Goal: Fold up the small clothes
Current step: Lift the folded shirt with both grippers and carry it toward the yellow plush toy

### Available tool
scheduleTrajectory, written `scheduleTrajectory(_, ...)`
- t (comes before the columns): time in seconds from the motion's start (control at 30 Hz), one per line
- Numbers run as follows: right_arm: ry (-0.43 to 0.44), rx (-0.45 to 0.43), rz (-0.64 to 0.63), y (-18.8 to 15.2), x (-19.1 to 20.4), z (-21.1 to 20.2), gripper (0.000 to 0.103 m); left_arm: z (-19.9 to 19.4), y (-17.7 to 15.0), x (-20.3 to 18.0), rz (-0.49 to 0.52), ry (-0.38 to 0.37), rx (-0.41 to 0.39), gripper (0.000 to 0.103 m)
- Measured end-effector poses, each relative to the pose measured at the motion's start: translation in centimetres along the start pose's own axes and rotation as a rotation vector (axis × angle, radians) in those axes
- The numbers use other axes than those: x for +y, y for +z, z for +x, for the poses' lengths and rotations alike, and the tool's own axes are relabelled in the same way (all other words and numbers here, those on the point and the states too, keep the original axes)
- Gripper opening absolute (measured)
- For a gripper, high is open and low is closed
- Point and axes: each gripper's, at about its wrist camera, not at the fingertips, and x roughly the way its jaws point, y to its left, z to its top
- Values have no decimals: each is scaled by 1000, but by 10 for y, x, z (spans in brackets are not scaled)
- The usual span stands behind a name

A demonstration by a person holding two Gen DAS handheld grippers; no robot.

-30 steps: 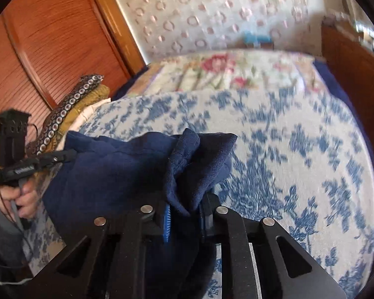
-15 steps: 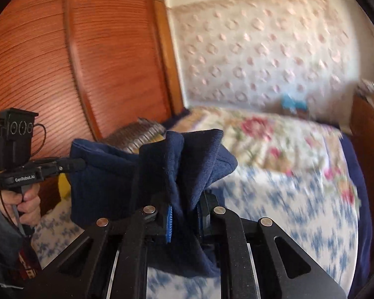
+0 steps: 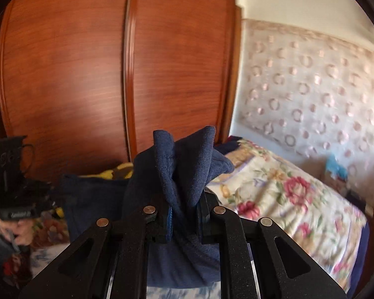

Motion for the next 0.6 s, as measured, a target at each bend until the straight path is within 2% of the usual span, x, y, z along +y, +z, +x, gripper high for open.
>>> scheduleTrajectory(0.1,30,81,-44,9,16,72,11,8,-20,20,-46,46,18,5)
scheduleTrajectory(0.17,39,114,-65,8,25,104,11,11,-33,23,-51,78,38,5)
scheduleTrajectory(0.2,40,131,-60,7,27,122,11,14,-39,25,-45,107,55,5)
scheduleTrajectory(0.3,34,169,8,-2,23,155,13,17,-49,29,-53,126,71,5)
scheduleTrajectory(0.43,-25,166,26,0,17,166,22,14,-57,28,-42,139,73,5)
scheduleTrajectory(0.5,-28,116,52,4,17,148,37,10,-57,26,-54,142,70,5)
scheduleTrajectory(0.53,-29,96,57,6,18,139,48,9,-58,25,-61,143,67,5)
scheduleTrajectory(0.6,-39,67,39,2,21,127,49,8,-57,25,-64,147,67,5)
